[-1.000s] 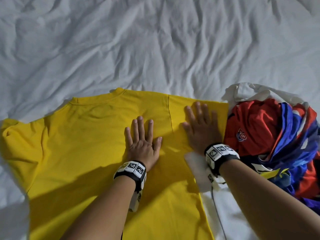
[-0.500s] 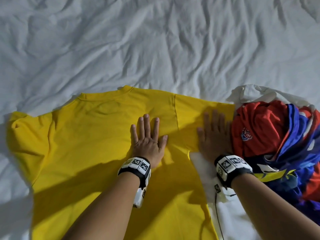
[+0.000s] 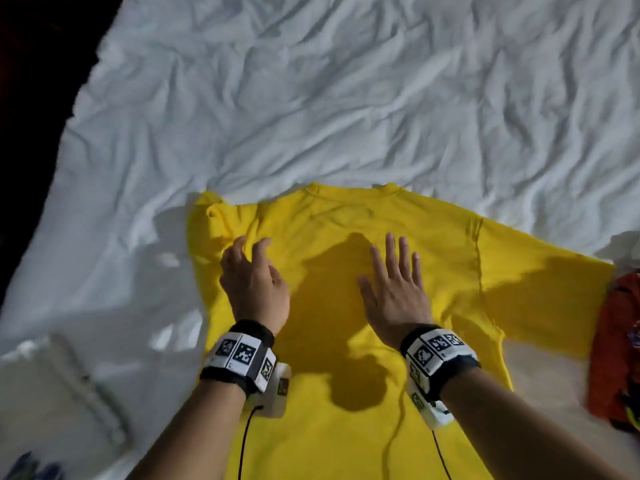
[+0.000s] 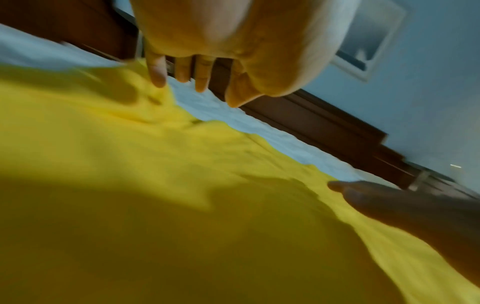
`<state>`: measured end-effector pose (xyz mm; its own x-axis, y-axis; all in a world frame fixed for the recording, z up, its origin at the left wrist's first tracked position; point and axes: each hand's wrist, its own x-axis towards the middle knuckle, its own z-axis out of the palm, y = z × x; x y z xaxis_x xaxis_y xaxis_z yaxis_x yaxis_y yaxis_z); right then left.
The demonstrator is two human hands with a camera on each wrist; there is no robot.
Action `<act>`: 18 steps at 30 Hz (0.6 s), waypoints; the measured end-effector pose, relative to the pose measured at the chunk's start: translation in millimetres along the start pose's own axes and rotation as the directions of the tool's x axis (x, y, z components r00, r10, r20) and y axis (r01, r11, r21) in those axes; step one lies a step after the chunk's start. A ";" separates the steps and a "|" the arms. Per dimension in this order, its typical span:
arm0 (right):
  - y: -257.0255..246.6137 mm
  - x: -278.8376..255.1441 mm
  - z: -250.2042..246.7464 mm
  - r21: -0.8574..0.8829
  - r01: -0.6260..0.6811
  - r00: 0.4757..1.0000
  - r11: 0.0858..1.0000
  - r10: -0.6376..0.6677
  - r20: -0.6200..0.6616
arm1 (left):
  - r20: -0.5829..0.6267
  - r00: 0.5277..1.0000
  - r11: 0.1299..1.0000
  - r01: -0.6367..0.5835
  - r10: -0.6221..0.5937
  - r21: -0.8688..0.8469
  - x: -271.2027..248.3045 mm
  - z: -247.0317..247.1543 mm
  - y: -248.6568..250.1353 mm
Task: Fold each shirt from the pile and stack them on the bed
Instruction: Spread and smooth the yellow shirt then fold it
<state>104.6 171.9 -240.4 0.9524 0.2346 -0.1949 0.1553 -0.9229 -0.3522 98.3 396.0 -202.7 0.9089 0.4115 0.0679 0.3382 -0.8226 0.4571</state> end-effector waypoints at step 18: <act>-168.8 95.9 95.3 -0.078 -0.009 0.990 0.997 0.020 0.142 | 0.366 0.820 0.697 0.569 -0.440 -0.437 98.1 -20.0 -113.6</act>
<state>144.8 379.3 -286.9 0.9083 0.2567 -0.3302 0.1663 -0.9460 -0.2781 144.2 537.7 -230.2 0.6857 0.5558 -0.4700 0.6461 -0.1675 0.7446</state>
